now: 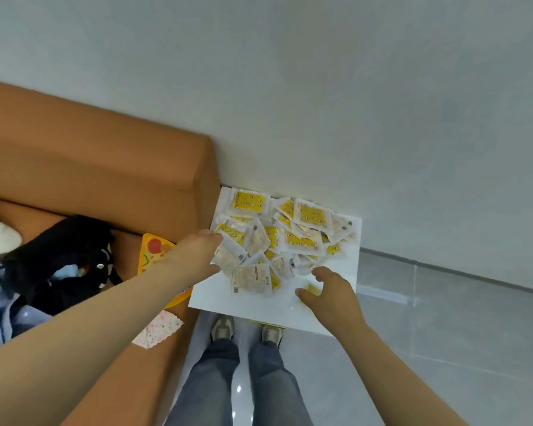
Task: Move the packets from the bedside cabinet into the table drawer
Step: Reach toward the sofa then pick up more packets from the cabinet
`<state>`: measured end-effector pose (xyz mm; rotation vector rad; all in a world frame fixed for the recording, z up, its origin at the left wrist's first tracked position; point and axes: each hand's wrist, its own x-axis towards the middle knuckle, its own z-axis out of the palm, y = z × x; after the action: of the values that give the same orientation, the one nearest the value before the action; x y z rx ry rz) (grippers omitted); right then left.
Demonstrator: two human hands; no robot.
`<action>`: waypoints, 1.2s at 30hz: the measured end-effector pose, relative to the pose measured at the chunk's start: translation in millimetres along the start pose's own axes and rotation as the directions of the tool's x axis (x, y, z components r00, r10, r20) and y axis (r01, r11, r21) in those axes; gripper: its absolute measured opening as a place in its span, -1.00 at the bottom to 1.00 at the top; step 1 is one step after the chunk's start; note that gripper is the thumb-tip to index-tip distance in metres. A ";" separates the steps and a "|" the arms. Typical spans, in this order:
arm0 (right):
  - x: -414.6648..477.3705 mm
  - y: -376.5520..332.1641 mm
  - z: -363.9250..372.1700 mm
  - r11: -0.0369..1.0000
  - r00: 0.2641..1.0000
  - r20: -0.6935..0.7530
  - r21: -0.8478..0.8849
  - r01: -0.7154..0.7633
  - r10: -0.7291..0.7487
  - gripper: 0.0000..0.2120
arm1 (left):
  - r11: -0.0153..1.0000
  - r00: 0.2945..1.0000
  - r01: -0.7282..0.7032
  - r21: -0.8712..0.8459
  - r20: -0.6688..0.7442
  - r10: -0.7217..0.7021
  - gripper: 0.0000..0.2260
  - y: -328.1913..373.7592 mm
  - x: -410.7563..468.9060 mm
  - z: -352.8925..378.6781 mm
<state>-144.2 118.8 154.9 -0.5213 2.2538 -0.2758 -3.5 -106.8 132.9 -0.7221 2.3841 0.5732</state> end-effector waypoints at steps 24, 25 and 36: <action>121.4 41.8 195.7 0.924 0.953 -0.163 0.333 -0.189 0.254 -0.29 | 0.976 0.992 -0.118 0.182 -0.024 0.124 0.14 -42.9 175.2 115.3; 121.8 41.5 198.4 0.923 0.953 -0.155 0.331 -0.198 0.260 -0.30 | 0.975 0.992 -0.116 0.189 -0.031 0.124 0.13 -43.4 175.4 115.9; 125.0 34.3 210.7 0.790 0.942 -0.092 0.575 -0.214 0.322 -0.60 | 0.968 0.992 -0.119 0.223 -0.007 0.124 -0.18 -45.9 172.4 124.1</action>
<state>-71.9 86.5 -79.4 0.1493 2.2405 -0.8338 -44.6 -136.7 -78.5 -0.4888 2.4737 0.3409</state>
